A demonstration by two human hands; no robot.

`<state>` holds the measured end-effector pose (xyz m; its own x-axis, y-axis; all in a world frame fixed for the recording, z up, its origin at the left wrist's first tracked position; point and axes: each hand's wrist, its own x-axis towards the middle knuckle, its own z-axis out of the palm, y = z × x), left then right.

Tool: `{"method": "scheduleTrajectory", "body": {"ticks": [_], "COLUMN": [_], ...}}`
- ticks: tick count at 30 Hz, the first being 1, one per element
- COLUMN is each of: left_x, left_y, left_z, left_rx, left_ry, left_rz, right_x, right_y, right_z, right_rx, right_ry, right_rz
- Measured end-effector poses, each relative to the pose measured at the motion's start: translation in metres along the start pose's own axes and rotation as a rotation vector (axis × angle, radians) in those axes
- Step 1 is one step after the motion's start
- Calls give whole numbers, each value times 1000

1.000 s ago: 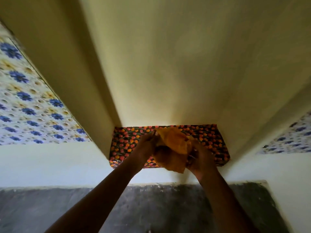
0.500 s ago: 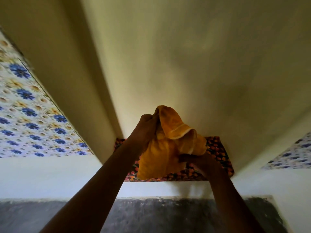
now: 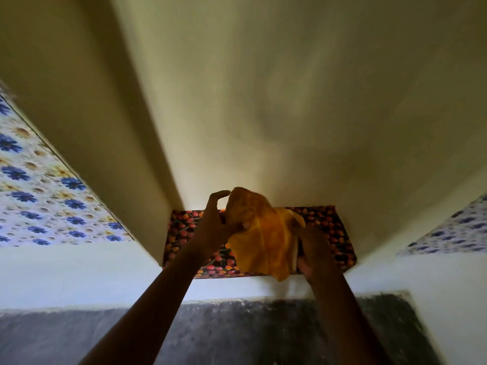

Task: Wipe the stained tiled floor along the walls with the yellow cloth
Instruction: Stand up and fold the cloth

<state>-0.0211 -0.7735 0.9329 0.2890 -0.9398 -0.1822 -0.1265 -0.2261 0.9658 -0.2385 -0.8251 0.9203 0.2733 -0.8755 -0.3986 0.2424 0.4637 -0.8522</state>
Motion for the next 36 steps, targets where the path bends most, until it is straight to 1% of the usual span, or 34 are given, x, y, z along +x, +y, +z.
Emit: {"method": "scheduleTrajectory", "body": {"ticks": [3,7,10,12,14,16,19,21,22,25,27,29,30,32,34,36], "left_x": [-3,-1,-4,-4,-4,-2,-2,-2,-4,0,3,13,17,33,48,69], "left_y": [-8,-13,-18,-22,-23,-22,-25,-31,-31,-42,-51,-62,-64,-73,-82,-95], "left_z": [-2,-2,-6,-10,-15,-19,-15,-8,-4,7,13,17,18,25,31,38], "left_rx": [-16,-5,-46,-44,-40,-31,111,199,239,389,460,456,433,366,324,287], "left_ry": [18,41,49,51,45,11,4,62,100,202,232,180,154,139,149,182], "left_rz": [84,133,154,184,177,163,248,291,309,344,365,333,291,189,165,162], "right_x": [0,3,0,-1,-2,0,0,0,-1,6,17,31,40,67,89,120], "right_y": [5,-1,-6,-5,-3,0,4,4,2,2,10,18,22,24,19,24], "right_z": [1,7,8,8,10,10,7,4,2,-3,-9,-11,-13,-19,-22,-30], "right_rx": [-1,39,15,-14,-37,-94,-250,-409,-493,-732,-859,-957,-970,-965,-884,-785], "right_ry": [33,-19,-92,-105,-30,99,261,285,255,140,119,132,140,104,56,71], "right_rz": [-64,-42,-28,-47,-72,-139,-264,-343,-367,-308,-248,-255,-248,-210,-161,-111]}}
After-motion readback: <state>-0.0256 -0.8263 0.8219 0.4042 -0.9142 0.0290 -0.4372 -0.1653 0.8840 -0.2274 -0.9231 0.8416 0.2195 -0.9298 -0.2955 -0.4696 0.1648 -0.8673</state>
